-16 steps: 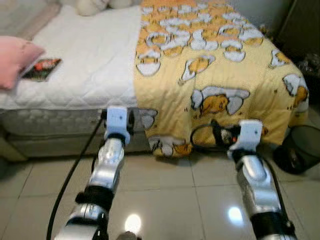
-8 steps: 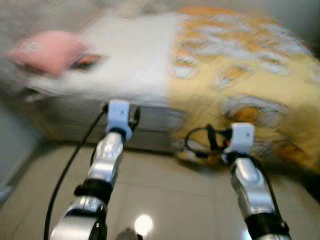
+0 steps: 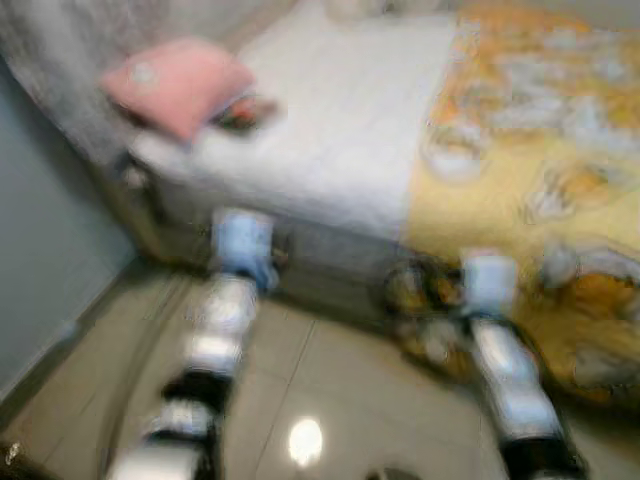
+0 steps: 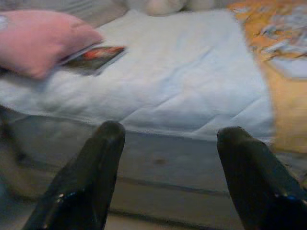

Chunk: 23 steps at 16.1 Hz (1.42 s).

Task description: Clean up the room

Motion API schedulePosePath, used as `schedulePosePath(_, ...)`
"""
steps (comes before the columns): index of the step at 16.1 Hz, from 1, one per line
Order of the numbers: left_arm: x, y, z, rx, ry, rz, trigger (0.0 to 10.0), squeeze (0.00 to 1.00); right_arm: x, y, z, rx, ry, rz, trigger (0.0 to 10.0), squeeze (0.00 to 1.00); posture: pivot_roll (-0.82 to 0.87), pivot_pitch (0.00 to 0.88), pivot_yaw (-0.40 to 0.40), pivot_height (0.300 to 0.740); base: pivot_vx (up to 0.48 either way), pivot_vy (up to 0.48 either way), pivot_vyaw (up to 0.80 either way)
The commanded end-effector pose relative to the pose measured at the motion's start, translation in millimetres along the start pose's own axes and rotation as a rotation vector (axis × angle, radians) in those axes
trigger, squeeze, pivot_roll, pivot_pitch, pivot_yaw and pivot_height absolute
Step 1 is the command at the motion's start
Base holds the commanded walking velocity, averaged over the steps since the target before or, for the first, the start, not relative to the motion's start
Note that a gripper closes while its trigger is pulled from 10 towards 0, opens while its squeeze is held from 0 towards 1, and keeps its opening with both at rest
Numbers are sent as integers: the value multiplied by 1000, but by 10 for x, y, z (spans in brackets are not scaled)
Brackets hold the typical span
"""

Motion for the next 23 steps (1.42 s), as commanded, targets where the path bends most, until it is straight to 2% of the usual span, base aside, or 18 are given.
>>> schedulePosePath(1, 71, 257, 27, 80, -30, -10, 10000, 0, 84, 133, -43, 34, -27, -23, 10000, 0, 27, 0, 22, 740, 270, -394, 463)
schedulePosePath(3, 66, 282, 39, 105, -30, -6, 10000, 0, 84, 145, -50, 41, -25, -21, 10000, 0, 28, 0, 19, 740, 274, -392, 456)
schedulePosePath(5, -27, 406, 165, 176, -13, -5, 10000, 0, 107, 151, -64, 50, -29, -23, 10000, 0, 34, 0, 21, 740, 279, -386, 444)
schedulePosePath(8, -36, 449, 302, 158, -7, -173, 10000, 0, 50, 124, -18, 54, -18, -50, 10000, 0, 48, 0, 22, 740, 320, -354, 427)
schedulePosePath(10, -77, 498, 388, 170, 35, -216, 10000, 0, 5, 140, 20, 67, -6, -83, 10000, 0, 50, 0, 27, 740, 330, -345, 0)
schedulePosePath(12, -20, 536, 474, 186, 35, -213, 10000, 0, -55, 128, 54, 71, 12, -105, 10000, 0, 61, 0, 27, 740, 341, -334, 0)
schedulePosePath(17, 123, 417, 307, 152, 3, -183, 10000, 0, -59, 191, 21, 101, 19, -100, 10000, 0, 58, 0, 21, 740, 205, -200, 0)
schedulePosePath(19, 236, 398, 259, 148, -28, -161, 10000, 0, -79, 253, 14, 111, 31, -58, 10000, 0, 51, 0, 29, 740, 0, 0, 0)
schedulePosePath(23, 201, 333, 219, 124, -11, -142, 10000, 0, -35, 282, -1, 118, 10, -72, 10000, 0, 34, 0, 44, 740, 199, 0, 316)
Point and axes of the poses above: a point about 5 cm out from each wrist's last joint towards the gripper, its own z axis pointing back from the gripper into the wrist, its own x axis along the axis of the wrist's last joint, y = z × x, the point moved 5 cm from there along -z, pointing out of the wrist towards the gripper, and after that the axes turned 1 degree about z, right-handed, at the moved point
